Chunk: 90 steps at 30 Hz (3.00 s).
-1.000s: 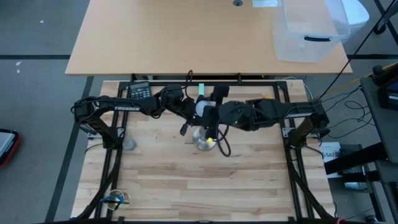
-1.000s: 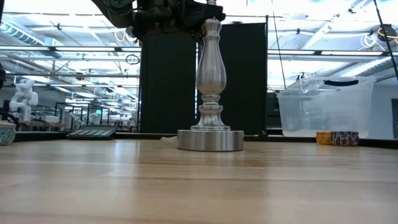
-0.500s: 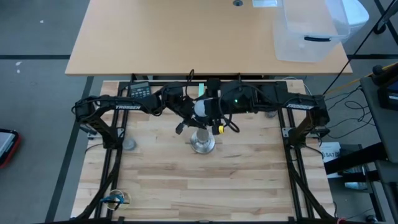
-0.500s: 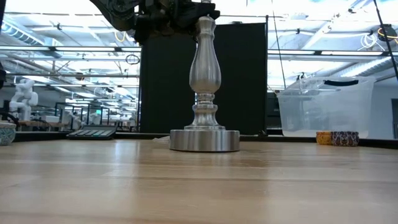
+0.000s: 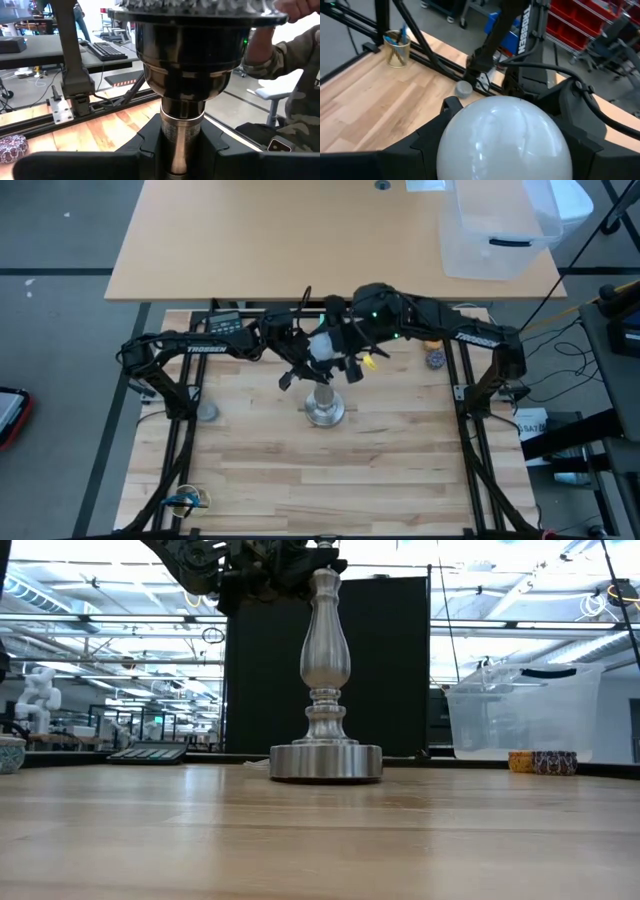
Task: Screw lightbulb
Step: Remove the white lightbulb from the desk lamp
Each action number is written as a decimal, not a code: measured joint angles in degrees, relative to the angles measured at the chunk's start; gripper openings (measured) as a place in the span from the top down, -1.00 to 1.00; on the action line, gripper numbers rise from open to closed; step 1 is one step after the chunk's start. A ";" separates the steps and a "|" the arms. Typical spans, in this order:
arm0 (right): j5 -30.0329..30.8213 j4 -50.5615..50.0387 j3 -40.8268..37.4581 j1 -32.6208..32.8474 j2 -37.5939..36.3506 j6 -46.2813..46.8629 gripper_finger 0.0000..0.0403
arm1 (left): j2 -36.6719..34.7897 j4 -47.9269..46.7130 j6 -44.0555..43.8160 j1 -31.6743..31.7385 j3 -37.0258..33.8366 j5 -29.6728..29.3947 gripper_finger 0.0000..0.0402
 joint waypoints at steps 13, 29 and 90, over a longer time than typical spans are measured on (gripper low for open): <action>-11.28 0.06 -0.17 -3.71 0.16 -4.23 -0.26 | -0.02 -0.15 0.26 0.11 0.02 2.31 0.65; -22.43 7.77 -0.26 -4.15 3.30 -8.68 -0.26 | -0.15 -1.03 2.59 -0.03 -0.26 9.11 0.65; 8.71 12.02 8.66 9.80 -0.77 -2.27 -0.60 | -0.28 -0.11 -2.62 -0.82 -0.07 -14.38 0.65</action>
